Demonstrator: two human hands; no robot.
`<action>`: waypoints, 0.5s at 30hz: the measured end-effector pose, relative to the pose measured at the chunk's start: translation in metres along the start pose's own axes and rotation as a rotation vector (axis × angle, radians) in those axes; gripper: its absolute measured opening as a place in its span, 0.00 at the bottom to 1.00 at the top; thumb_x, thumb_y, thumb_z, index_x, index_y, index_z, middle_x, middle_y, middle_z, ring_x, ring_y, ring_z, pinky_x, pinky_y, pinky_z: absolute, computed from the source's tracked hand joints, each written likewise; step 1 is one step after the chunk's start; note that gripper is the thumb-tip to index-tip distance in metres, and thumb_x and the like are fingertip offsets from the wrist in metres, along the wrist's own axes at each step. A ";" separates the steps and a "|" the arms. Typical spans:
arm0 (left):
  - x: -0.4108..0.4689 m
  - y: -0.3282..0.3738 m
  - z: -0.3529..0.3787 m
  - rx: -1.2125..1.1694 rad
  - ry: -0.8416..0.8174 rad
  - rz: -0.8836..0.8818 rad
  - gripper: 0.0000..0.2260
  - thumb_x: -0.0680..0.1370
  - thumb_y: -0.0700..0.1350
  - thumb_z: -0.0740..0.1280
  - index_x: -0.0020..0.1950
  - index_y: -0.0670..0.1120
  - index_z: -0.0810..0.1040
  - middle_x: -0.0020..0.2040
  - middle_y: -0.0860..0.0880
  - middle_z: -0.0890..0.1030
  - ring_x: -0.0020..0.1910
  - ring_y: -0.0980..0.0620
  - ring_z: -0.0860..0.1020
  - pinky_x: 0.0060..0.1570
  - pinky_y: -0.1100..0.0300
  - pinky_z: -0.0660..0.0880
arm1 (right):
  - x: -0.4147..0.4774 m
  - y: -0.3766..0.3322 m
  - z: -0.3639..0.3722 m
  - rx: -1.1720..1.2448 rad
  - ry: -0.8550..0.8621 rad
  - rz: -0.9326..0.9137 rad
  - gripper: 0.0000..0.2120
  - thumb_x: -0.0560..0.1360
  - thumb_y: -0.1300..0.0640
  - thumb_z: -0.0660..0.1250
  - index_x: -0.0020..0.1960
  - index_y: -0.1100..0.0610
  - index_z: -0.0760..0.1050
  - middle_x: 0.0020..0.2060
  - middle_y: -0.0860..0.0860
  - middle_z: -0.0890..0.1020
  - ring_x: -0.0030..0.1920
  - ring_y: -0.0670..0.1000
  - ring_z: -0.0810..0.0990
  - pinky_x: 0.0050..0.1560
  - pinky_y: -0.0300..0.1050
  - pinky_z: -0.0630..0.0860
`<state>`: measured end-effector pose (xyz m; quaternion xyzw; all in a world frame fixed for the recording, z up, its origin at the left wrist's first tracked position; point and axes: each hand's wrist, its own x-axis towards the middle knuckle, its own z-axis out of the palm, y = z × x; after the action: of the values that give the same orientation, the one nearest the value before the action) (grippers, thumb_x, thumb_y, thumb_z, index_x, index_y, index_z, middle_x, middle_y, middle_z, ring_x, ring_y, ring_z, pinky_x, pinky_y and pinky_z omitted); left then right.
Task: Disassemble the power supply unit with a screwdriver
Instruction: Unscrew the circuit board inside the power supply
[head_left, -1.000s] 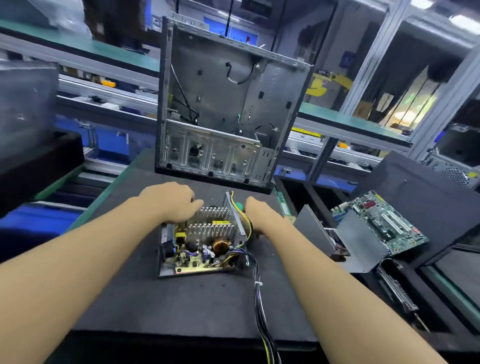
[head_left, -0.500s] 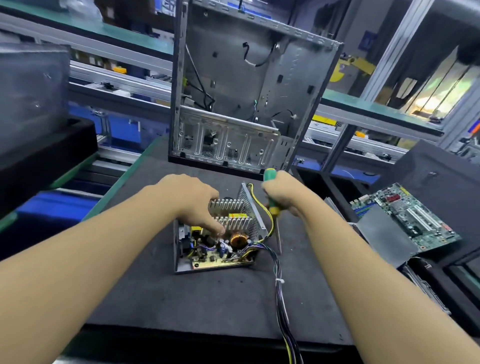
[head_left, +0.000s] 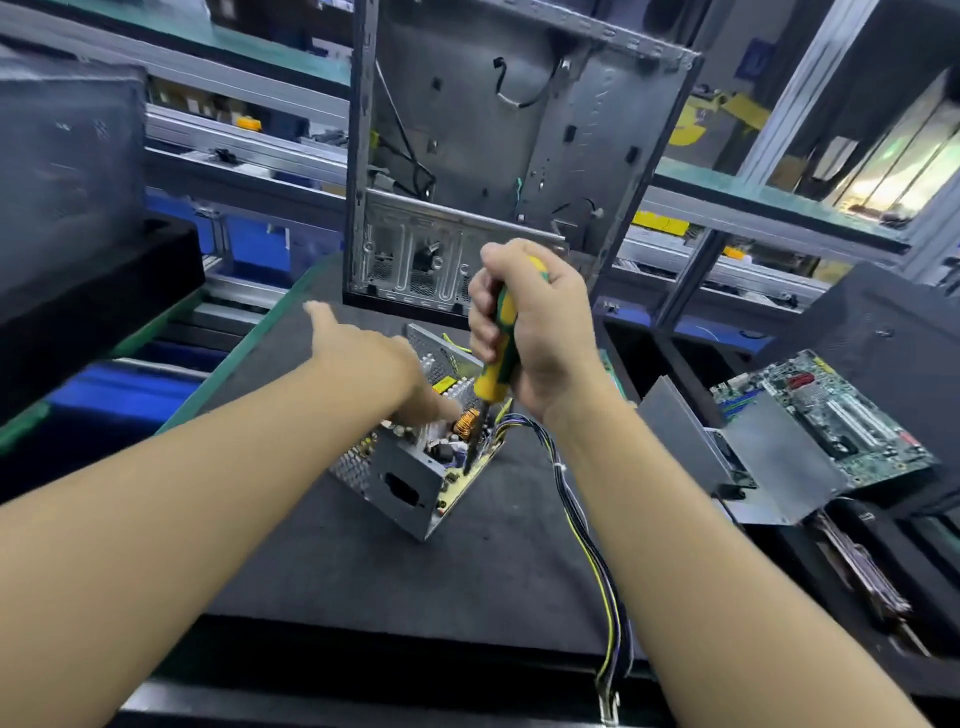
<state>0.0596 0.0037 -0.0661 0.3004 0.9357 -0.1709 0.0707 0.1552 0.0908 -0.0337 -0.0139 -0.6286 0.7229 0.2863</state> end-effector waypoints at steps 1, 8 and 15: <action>0.003 -0.004 0.002 -0.068 0.012 0.032 0.52 0.65 0.82 0.48 0.80 0.51 0.57 0.76 0.47 0.69 0.76 0.40 0.64 0.72 0.30 0.44 | -0.003 0.005 -0.001 0.035 0.013 -0.014 0.13 0.75 0.59 0.64 0.33 0.55 0.67 0.27 0.51 0.71 0.23 0.49 0.64 0.24 0.37 0.62; 0.010 -0.010 0.019 -0.368 0.283 0.367 0.34 0.69 0.72 0.51 0.63 0.53 0.73 0.65 0.47 0.72 0.68 0.45 0.68 0.70 0.44 0.61 | -0.014 0.030 -0.004 0.099 -0.013 -0.011 0.14 0.77 0.61 0.63 0.33 0.57 0.67 0.26 0.52 0.68 0.21 0.49 0.64 0.23 0.36 0.62; 0.016 -0.010 0.026 -0.488 0.420 0.436 0.09 0.76 0.61 0.65 0.48 0.58 0.70 0.50 0.53 0.68 0.54 0.49 0.68 0.54 0.52 0.67 | -0.014 0.033 -0.007 0.125 -0.044 0.012 0.16 0.77 0.61 0.62 0.31 0.54 0.67 0.25 0.51 0.69 0.21 0.48 0.64 0.23 0.35 0.63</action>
<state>0.0417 -0.0047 -0.0913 0.4952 0.8571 0.1409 -0.0183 0.1567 0.0898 -0.0704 0.0162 -0.5883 0.7626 0.2686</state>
